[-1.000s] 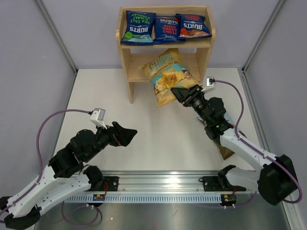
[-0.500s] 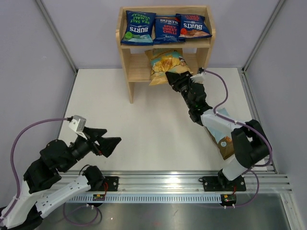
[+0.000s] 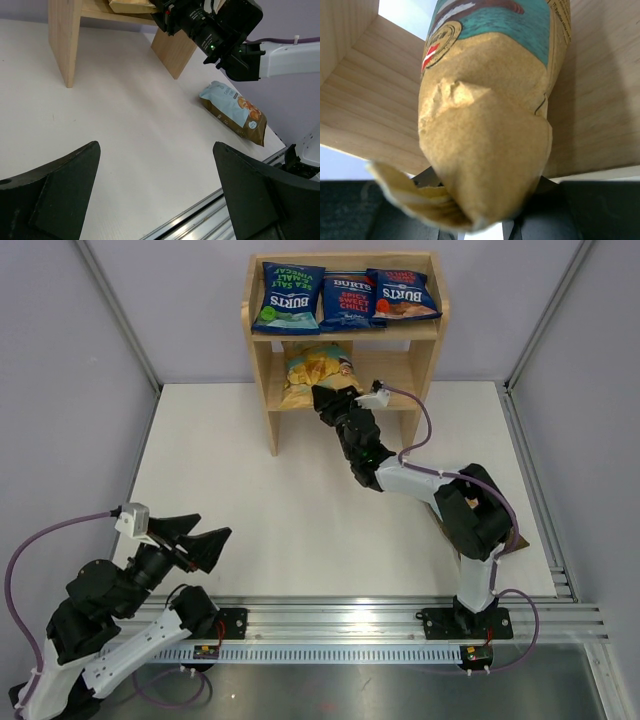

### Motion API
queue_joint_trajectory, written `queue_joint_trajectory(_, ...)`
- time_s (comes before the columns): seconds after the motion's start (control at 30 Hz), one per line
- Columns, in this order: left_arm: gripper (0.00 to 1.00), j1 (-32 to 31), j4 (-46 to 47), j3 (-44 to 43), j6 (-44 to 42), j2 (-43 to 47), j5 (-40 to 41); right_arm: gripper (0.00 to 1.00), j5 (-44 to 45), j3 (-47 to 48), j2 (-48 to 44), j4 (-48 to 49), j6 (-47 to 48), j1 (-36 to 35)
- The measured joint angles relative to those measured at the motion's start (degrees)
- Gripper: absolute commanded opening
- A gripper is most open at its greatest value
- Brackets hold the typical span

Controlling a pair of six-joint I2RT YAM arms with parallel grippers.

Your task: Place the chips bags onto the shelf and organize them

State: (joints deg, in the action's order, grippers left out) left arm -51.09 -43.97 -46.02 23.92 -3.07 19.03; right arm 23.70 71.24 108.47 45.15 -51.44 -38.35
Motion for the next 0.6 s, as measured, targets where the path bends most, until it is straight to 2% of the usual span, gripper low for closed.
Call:
queue_joint_trajectory(0.3,0.99,0.0,0.15,0.48,0.04,2.05,1.03,0.18,5.55,8.35,6.73,-1.33,-0.31,-4.15)
queue_joint_trajectory(0.6,0.99,0.0,0.11,0.7,0.07,2.36,1.64,0.31,9.14,10.93,8.72,-2.29,-2.29,-5.62)
